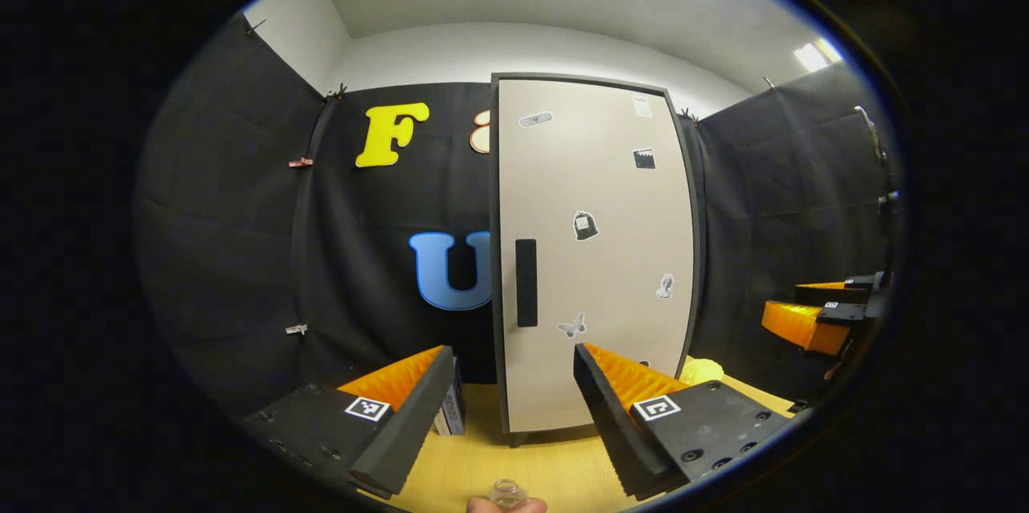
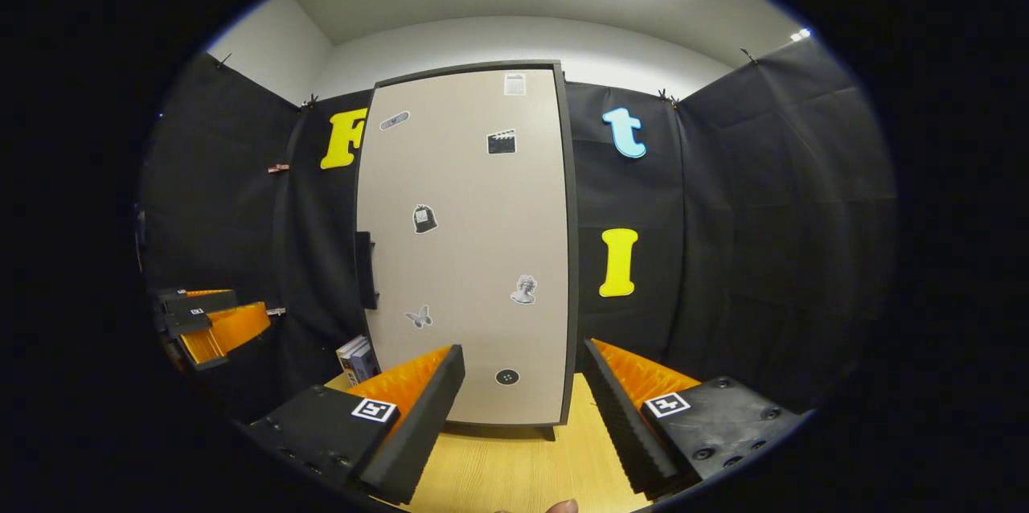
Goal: Open the cabinet door with the right hand, grasp the bottle in the cabinet with the left hand and place it on the coaster, then close the cabinet door with the right hand.
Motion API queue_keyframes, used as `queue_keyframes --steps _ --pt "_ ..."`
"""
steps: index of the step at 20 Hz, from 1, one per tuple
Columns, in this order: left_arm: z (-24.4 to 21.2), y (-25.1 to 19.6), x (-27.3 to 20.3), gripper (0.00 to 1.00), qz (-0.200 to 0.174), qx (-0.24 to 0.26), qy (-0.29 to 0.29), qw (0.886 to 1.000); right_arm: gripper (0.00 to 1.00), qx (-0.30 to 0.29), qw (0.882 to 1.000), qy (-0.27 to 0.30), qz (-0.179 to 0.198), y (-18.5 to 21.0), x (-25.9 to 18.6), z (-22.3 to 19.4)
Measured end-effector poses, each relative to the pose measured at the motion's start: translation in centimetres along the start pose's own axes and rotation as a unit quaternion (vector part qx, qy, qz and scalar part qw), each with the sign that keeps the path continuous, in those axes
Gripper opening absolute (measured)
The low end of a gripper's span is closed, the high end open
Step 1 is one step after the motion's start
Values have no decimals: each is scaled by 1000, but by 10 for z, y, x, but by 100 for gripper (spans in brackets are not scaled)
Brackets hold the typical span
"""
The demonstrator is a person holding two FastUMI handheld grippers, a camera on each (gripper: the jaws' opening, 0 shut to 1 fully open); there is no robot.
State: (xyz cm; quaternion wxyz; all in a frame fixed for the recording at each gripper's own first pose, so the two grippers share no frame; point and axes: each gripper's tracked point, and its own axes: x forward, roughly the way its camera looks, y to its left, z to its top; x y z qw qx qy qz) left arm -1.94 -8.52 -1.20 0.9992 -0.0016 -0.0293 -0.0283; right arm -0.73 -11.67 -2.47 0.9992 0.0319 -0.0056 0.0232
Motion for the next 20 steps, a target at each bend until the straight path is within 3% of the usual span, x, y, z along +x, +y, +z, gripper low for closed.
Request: queue_keyframes --steps 11,20 --pt "-4 1 0 94 31 5 6 999 96 -2 1000 4 24 -14 5 -3" --pt "-6 -15 -4 94 29 2 9 1000 96 -4 999 4 37 -19 3 -3"
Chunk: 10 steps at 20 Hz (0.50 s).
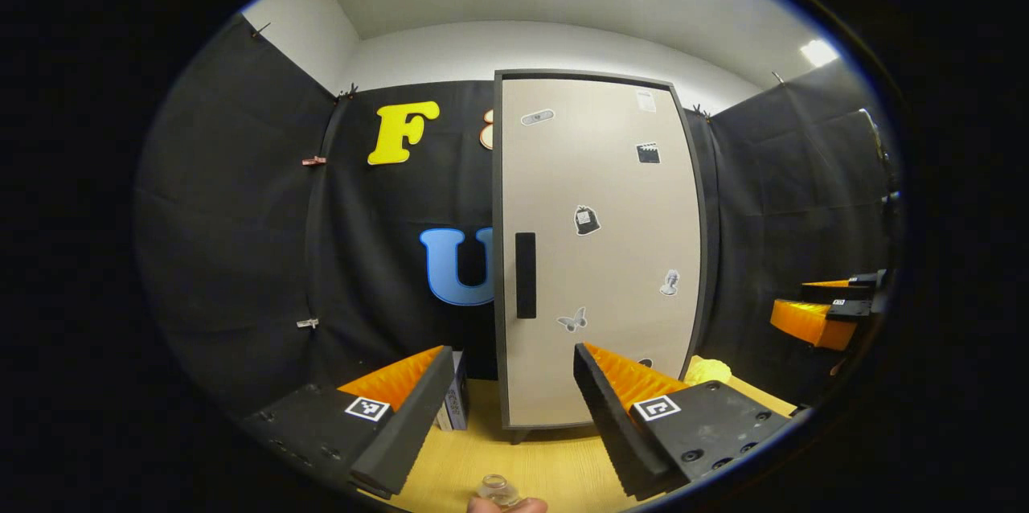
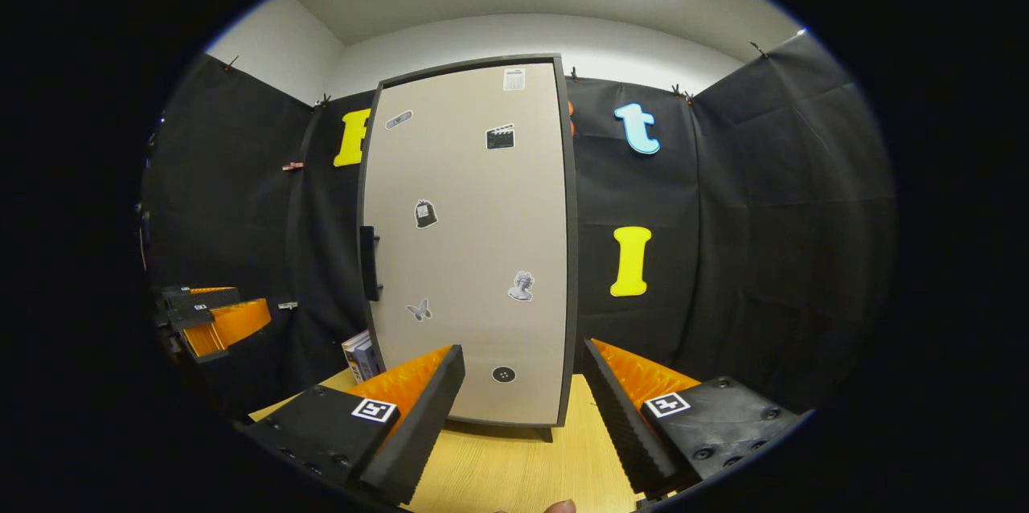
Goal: Open the cabinet door with the right hand, grasp the bottle in the cabinet with the left hand and place it on the coaster, then close the cabinet door with the right hand.
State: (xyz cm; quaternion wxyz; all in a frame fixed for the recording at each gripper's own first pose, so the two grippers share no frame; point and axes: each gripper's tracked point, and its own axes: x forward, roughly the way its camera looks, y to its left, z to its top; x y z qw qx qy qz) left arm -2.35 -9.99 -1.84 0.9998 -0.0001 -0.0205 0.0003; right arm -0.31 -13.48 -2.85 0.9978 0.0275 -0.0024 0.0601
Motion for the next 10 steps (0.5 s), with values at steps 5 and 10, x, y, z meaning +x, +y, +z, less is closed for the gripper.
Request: queue_keyframes --steps 5,10 --pt "0 -8 -2 94 -7 3 0 1000 96 -2 1000 -1 3 -1 -3 1" --pt "1 -13 -3 94 -10 -1 -2 1000 96 -1 1000 -2 1 -3 -4 3"
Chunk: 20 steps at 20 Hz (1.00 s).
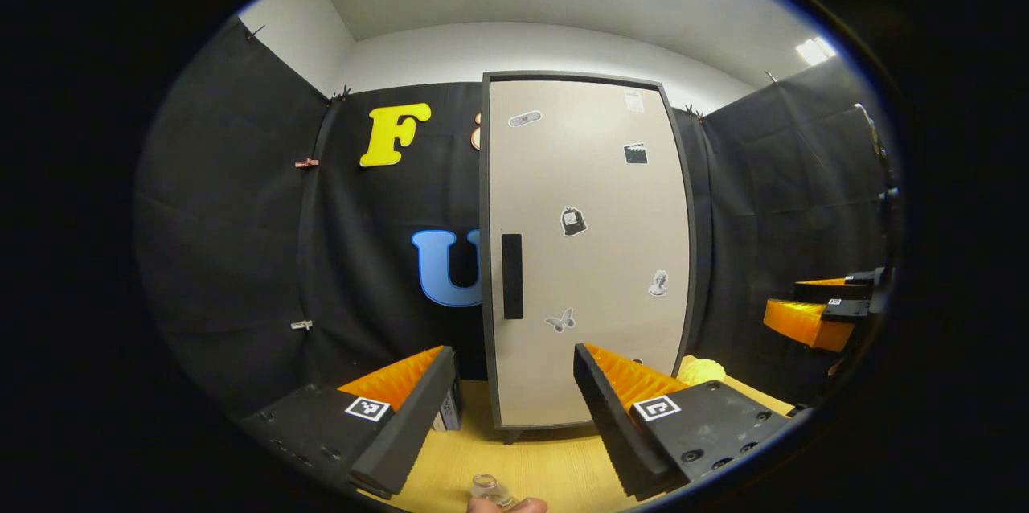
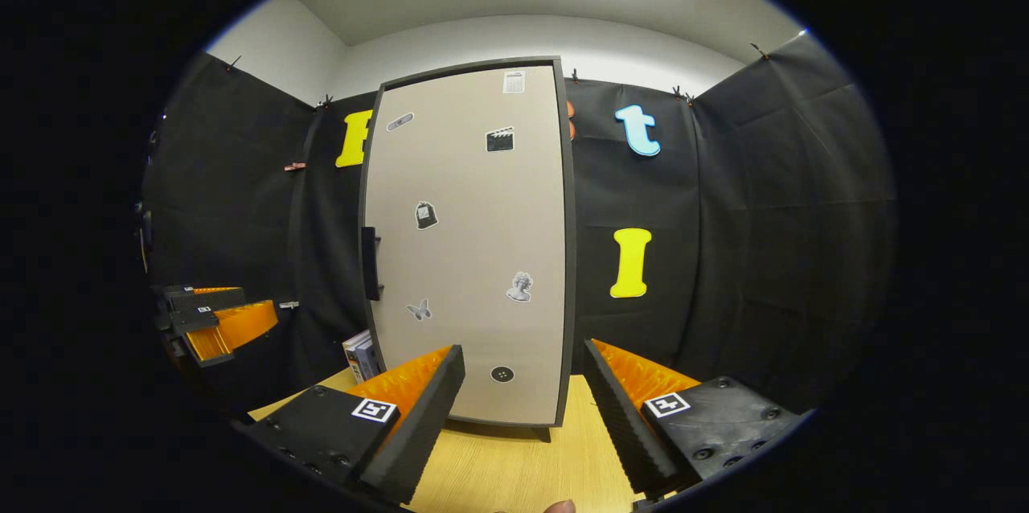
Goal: Open the cabinet door with the right hand, grasp the bottle in the cabinet with the left hand and place it on the coaster, then close the cabinet door with the right hand.
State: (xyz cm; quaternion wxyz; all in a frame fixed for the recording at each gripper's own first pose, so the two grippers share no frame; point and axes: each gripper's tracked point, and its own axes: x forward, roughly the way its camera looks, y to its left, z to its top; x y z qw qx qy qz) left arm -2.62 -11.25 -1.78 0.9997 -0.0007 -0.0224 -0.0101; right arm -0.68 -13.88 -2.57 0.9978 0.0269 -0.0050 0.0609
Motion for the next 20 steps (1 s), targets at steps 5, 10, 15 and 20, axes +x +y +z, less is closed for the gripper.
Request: queue_keyframes --steps 5,10,15,20 --pt "0 -1 -1 94 -2 0 -1 1000 96 -4 1000 -1 2 1 -1 0" --pt "1 -1 -3 94 -1 1 -3 1000 96 -15 1000 -7 6 4 -2 2" --pt "-5 -8 -12 94 -1 5 0 1000 96 -15 1000 -7 23 17 4 -2" --pt "-16 -9 -20 94 3 4 10 1000 96 -20 999 -2 34 31 11 -9"
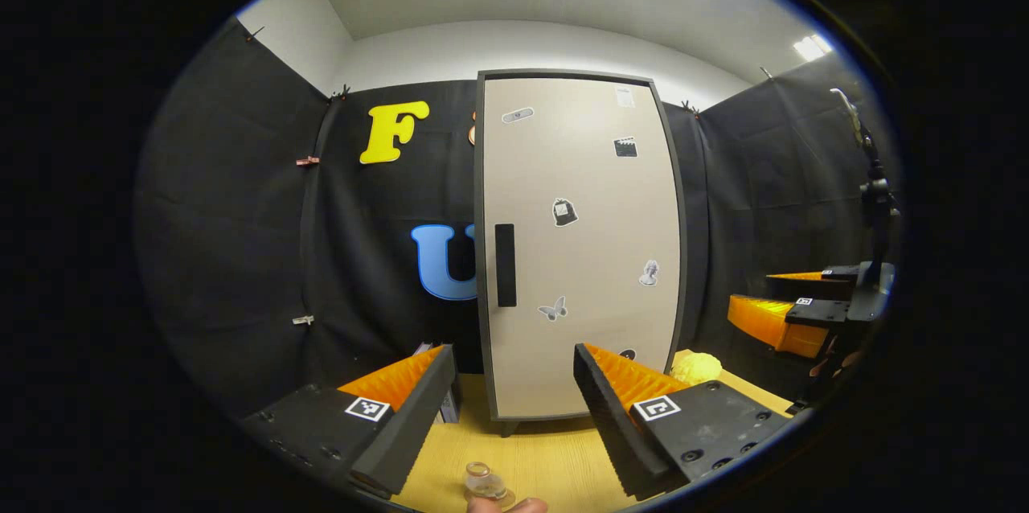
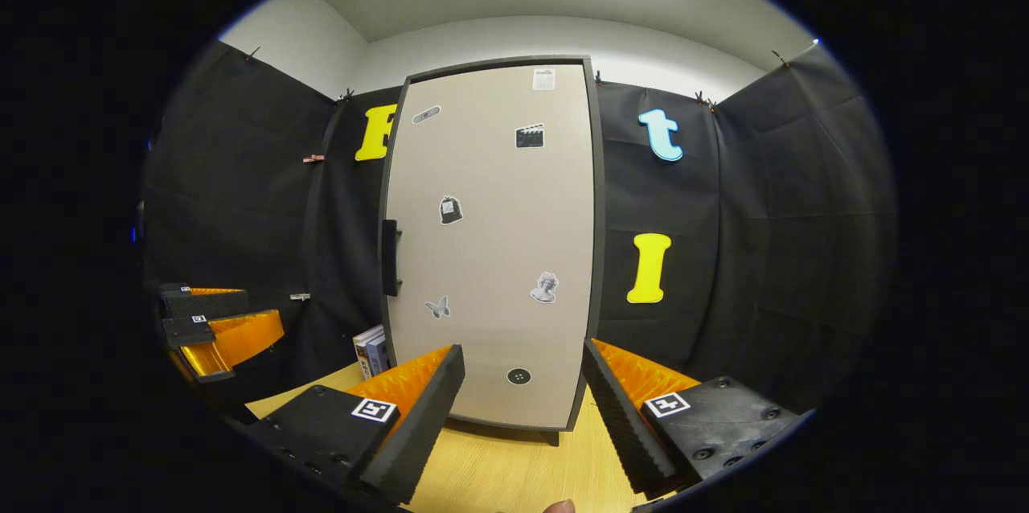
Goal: Open the cabinet door with the right hand, grasp the bottle in the cabinet with the left hand and place it on the coaster, then close the cabinet door with the right hand.
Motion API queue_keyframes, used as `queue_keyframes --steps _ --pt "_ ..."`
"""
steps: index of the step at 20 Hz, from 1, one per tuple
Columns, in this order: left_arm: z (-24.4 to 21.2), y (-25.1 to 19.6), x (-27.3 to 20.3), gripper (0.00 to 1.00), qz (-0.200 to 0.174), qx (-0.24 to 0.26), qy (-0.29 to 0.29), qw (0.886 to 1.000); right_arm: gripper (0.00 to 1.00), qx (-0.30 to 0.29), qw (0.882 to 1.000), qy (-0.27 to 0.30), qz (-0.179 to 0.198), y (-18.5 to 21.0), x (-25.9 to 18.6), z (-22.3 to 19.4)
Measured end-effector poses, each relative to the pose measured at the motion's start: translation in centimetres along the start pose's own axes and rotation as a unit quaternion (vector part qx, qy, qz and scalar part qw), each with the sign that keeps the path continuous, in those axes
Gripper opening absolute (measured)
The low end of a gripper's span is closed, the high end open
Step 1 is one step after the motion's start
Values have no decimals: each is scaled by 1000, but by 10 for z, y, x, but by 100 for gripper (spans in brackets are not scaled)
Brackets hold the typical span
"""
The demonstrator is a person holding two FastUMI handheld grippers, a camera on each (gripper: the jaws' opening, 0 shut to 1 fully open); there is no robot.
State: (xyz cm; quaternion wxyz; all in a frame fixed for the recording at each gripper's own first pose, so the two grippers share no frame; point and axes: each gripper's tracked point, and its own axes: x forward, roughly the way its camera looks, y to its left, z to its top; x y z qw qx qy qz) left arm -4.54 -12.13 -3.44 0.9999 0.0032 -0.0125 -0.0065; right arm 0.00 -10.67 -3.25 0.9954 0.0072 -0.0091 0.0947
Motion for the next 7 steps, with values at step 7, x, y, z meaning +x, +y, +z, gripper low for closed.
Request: queue_keyframes --steps 7 --pt "-2 12 -1 94 14 1 1 1000 96 5 1000 5 3 3 5 -2"
